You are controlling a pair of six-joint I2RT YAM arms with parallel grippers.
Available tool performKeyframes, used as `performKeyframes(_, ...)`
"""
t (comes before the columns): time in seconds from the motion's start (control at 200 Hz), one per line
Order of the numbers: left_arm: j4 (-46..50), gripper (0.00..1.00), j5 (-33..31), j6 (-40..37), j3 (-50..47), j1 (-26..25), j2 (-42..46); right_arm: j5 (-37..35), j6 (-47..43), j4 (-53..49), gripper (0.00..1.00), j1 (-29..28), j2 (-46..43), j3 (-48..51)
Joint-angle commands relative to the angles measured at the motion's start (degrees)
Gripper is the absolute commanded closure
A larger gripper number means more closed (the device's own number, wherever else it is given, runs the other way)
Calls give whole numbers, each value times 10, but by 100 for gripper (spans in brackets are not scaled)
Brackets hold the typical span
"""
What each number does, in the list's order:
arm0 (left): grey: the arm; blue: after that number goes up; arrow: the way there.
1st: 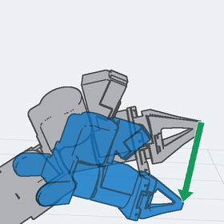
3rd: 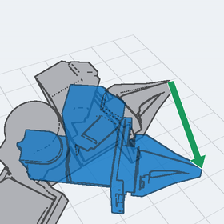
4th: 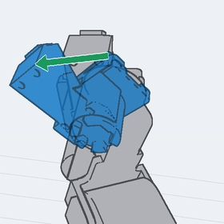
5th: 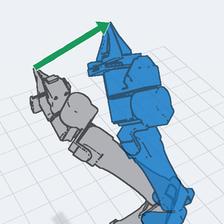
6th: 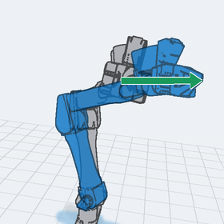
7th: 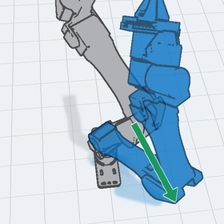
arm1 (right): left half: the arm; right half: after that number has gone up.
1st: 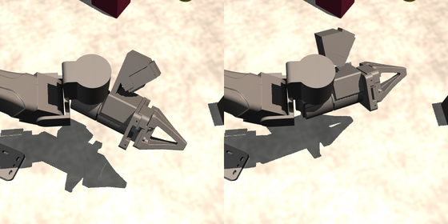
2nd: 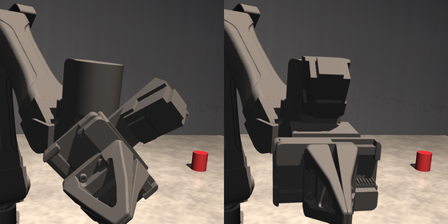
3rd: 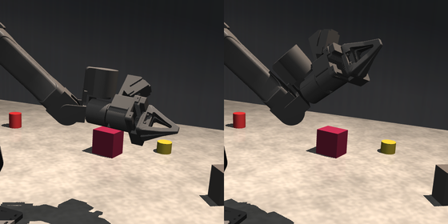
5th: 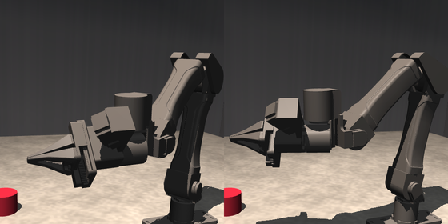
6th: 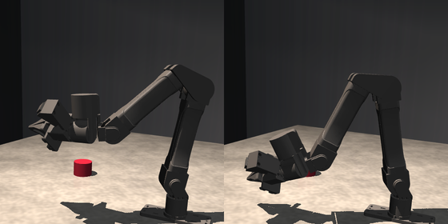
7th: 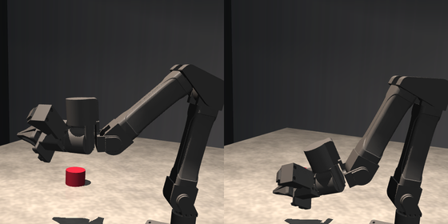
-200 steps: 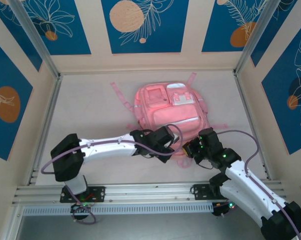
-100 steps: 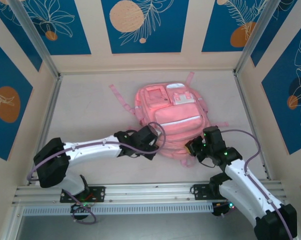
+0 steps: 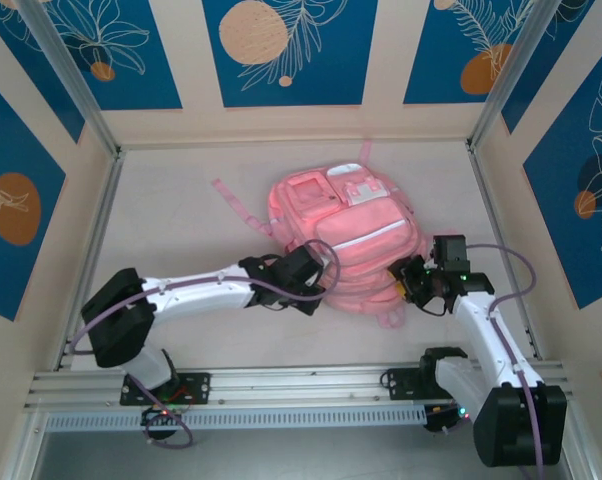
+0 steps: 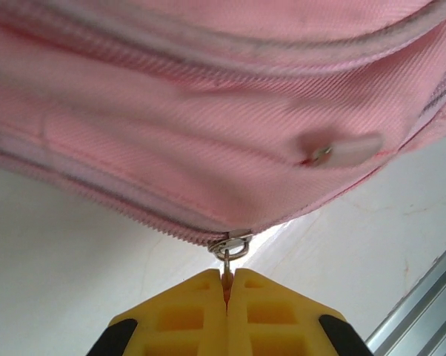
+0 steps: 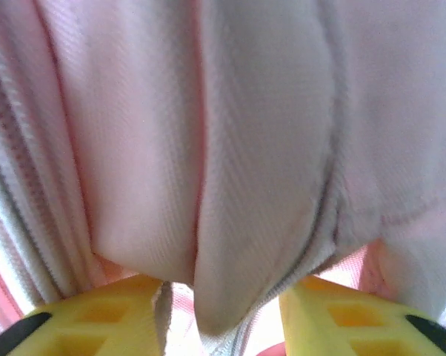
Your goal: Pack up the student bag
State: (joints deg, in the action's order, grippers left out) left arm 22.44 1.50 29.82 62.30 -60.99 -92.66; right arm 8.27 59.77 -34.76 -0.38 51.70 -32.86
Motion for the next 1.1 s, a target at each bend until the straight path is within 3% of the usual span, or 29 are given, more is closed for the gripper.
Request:
performKeyframes(0.0, 32, 100, 23, -9, 69, -15, -27, -45, 4, -32, 50, -10, -40, -30)
performKeyframes(0.275, 33, 100, 48, -17, 141, -51, -80, -19, 118, -75, 46, -78, -156, 10)
performKeyframes(0.435, 34, 100, 50, -21, 161, -66, -99, -2, 188, -3, 45, -126, -170, 58)
performKeyframes(0.625, 37, 100, 43, -23, 165, -70, -95, -61, 236, 66, 46, -210, -148, 80)
performKeyframes(0.725, 34, 100, 39, -21, 156, -70, -89, -76, 241, 89, 56, -221, -123, 85)
performKeyframes(0.965, 33, 100, 16, -20, 129, -67, -70, -106, 217, 103, 98, -214, -99, 95)
performKeyframes(1.095, 30, 100, 9, -13, 106, -55, -57, -108, 203, 88, 100, -200, -111, 95)
